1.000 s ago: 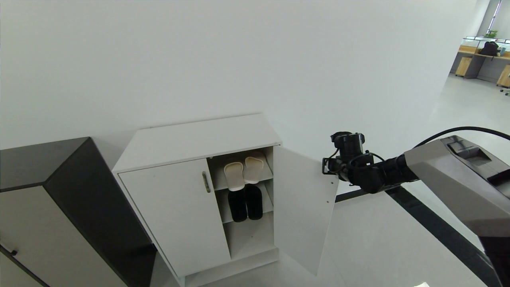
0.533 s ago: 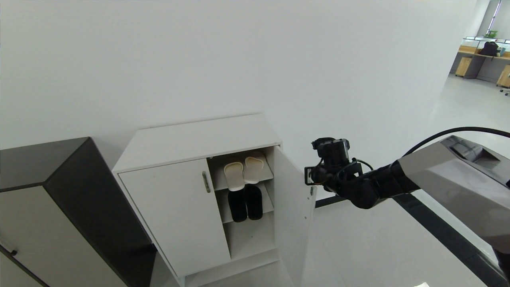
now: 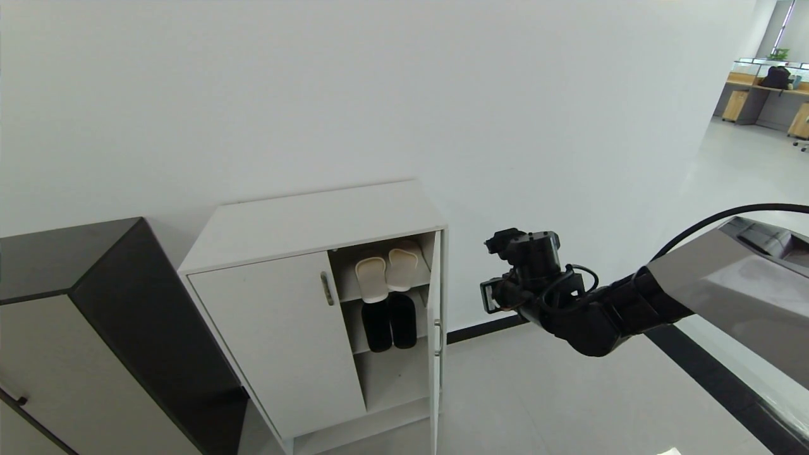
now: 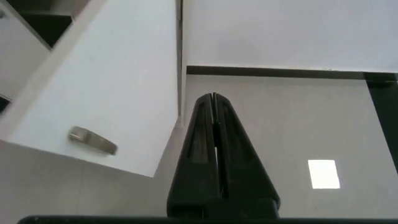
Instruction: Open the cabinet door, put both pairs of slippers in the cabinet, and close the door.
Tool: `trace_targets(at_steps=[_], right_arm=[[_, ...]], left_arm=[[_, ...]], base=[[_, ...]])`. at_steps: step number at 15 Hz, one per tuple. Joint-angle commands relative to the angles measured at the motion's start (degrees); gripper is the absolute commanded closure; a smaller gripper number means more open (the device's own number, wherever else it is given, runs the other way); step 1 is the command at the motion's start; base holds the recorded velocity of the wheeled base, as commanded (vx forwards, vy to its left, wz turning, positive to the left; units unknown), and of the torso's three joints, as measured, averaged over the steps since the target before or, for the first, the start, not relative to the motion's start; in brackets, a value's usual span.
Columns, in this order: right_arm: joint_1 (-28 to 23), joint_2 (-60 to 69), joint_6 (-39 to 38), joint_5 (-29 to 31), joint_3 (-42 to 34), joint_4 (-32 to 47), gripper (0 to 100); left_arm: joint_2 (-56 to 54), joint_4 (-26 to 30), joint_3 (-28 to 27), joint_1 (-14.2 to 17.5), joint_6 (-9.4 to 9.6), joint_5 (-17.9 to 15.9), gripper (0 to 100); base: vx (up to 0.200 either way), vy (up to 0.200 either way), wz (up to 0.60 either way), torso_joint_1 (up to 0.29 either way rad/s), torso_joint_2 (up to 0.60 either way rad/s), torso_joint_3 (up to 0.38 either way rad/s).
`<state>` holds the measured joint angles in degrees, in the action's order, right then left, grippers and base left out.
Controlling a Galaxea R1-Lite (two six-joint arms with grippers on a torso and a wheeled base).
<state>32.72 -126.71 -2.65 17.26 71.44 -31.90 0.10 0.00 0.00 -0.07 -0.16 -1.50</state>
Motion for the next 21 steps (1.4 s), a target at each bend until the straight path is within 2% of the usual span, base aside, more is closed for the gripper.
trace_targets(at_steps=[1,7,15,16,21], right_arm=[[0.3,0.5,0.1,0.0,-0.4,-0.3,100],[1.1,-0.6,1.2,0.1,-1.7,-4.8,100],[1.4,-0.6,0.9,-0.1,-1.8,-4.9,100],[1.4,-0.6,0.9,-0.1,-2.0,-5.5,100],[1.5,-0.4,3.0,-4.9,-8.3,-15.9,100]], left_arm=[[0.1,0.1,0.0,0.0,-0.02,0.0,100],[0.1,0.0,0.0,0.0,-0.02,0.0,100],[0.1,0.0,0.0,0.0,-0.02,0.0,100],[0.1,0.0,0.0,0.0,-0.02,0.0,100],[0.1,0.0,0.0,0.0,0.07,0.0,100]], base=[[0.000,0.000,0.00,0.000,0.00,0.000],[0.000,0.000,0.00,0.000,0.00,0.000],[0.000,0.000,0.60,0.001,0.00,0.003],[0.000,0.000,0.00,0.000,0.00,0.000],[0.000,0.000,0.00,0.000,0.00,0.000]])
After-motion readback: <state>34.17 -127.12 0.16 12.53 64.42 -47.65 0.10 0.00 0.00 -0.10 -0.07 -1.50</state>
